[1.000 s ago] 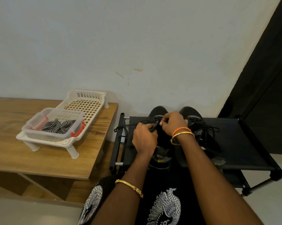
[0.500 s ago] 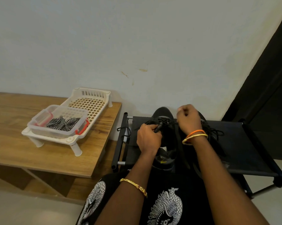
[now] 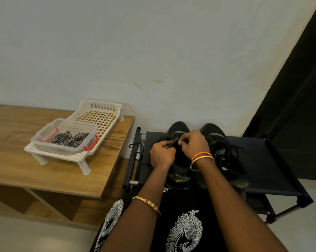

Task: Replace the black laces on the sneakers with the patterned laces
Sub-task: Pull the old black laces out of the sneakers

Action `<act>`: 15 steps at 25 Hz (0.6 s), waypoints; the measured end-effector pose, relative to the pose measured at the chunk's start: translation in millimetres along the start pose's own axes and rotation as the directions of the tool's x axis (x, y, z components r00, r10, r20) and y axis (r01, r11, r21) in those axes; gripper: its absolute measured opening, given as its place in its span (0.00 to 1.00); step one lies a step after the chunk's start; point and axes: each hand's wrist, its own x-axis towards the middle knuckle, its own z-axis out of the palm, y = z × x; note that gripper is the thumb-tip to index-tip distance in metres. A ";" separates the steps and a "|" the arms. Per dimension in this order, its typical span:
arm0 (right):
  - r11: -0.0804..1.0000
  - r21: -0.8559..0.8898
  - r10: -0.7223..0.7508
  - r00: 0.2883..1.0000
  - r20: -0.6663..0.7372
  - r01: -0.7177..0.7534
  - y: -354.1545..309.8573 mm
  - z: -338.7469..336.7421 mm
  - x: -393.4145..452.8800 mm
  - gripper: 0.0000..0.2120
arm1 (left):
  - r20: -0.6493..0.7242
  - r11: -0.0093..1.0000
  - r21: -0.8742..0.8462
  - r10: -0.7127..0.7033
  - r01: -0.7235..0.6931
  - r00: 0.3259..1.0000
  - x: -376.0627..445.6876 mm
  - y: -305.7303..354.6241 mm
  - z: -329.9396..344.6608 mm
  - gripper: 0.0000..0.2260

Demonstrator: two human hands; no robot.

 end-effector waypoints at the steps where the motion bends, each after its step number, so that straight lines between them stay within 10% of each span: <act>1: 0.997 0.081 0.014 0.999 -0.035 -0.011 1.8 -1.6 1.2 0.05 | -0.002 1.000 0.007 -0.001 0.001 1.000 -0.9 0.3 0.1 0.12; 5: 0.823 0.568 0.137 0.974 -0.179 -0.011 1.7 -25.6 1.7 0.12 | -0.020 1.000 0.009 0.006 -0.006 1.000 -2.3 1.2 -0.3 0.13; 9: 0.258 0.964 0.274 0.961 -0.016 -0.057 -7.8 -35.9 -0.9 0.12 | -0.017 1.000 0.027 0.012 -0.012 1.000 -2.2 1.0 0.0 0.13; 11: 0.437 0.895 0.292 0.955 -0.047 -0.090 -9.3 -30.1 0.3 0.09 | -0.026 0.999 0.040 0.014 -0.013 1.000 -2.6 1.4 0.1 0.13; 13: 0.862 0.501 0.165 0.978 -0.130 -0.079 -6.1 -21.8 3.2 0.06 | -0.026 0.999 0.043 0.013 -0.012 1.000 -2.0 1.0 1.0 0.13; 15: 0.997 0.054 0.054 0.998 -0.034 -0.052 -7.2 -11.5 4.3 0.08 | -0.025 0.999 0.050 0.018 -0.017 1.000 -1.2 0.2 1.4 0.13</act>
